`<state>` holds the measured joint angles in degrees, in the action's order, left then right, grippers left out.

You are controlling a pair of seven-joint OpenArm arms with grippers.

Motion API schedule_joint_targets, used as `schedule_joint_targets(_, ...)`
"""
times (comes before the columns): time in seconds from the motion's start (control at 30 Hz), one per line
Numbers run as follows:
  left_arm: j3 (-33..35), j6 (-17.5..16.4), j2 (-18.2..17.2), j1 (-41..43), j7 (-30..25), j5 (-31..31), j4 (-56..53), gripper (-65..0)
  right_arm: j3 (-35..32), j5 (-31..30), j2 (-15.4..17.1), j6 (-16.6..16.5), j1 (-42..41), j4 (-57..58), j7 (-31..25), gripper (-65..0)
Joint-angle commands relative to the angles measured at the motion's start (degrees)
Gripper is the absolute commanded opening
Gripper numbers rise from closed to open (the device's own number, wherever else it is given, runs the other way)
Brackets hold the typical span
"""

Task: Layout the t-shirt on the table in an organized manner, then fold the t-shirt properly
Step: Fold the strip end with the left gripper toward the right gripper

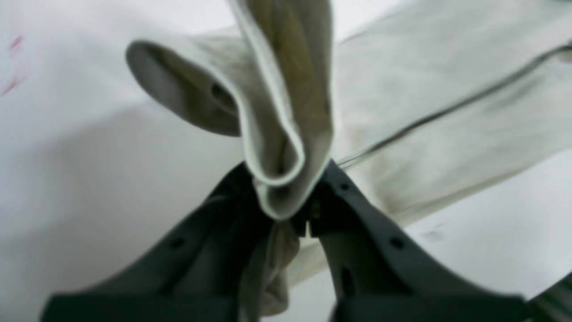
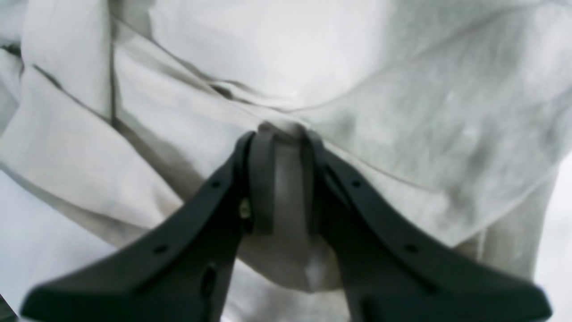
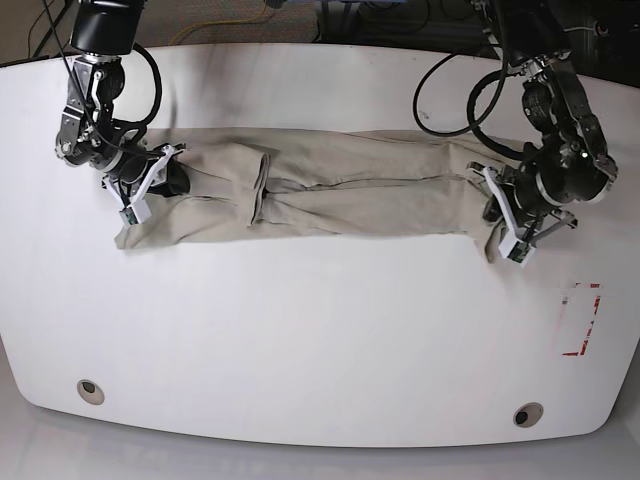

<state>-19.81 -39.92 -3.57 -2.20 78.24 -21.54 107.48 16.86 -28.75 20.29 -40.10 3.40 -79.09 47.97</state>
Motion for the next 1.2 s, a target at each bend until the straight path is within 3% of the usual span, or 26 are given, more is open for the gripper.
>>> schedule_joint_targets(0.0, 0.87, -0.08, 1.6, -0.75, -0.65, -0.83, 1.05, -64.4, -0.29, 2.42, 0.06, 0.1, 0.25, 0.1, 3.42, -54.1)
schedule_joint_targets(0.47, 7.37, 1.11, 12.57, -1.1, -1.01, -0.83, 0.78, -64.4, -0.29, 2.25, -0.12, 0.1, 0.25, 0.1, 3.42, -54.1)
schedule_joint_targets(0.77, 12.38, 6.3, 12.57, -1.8, -4.35, -0.48, 0.61, -64.4, -0.29, 2.07, -0.82, 0.1, 0.25, 0.1, 3.42, -54.1)
schedule_joint_targets(1.17, 13.7, 7.17, 12.57, -2.77, -5.67, -0.75, -3.09, -64.4, -0.2, 2.16, -1.26, 0.1, 0.25, 0.1, 3.42, -54.1)
